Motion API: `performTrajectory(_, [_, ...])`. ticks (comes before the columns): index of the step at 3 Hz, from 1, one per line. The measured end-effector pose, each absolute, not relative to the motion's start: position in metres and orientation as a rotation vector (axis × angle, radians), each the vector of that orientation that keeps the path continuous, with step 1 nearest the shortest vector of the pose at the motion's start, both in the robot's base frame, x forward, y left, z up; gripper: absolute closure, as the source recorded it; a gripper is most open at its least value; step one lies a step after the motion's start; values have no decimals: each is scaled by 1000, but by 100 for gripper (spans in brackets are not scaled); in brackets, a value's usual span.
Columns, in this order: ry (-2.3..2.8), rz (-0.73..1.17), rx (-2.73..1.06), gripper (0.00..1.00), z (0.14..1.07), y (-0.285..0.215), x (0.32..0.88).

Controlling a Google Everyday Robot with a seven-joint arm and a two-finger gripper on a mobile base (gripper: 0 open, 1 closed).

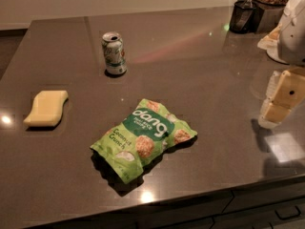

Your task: Pick green rice chip bag

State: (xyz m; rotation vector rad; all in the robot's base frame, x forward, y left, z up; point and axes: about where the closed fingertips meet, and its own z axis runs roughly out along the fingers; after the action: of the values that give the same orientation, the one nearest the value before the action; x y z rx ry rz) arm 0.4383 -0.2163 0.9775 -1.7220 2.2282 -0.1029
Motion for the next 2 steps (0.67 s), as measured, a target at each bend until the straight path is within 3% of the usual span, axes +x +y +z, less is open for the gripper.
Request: performTrajectory(2, [2163, -88, -1808, 0, 973, -193, 449])
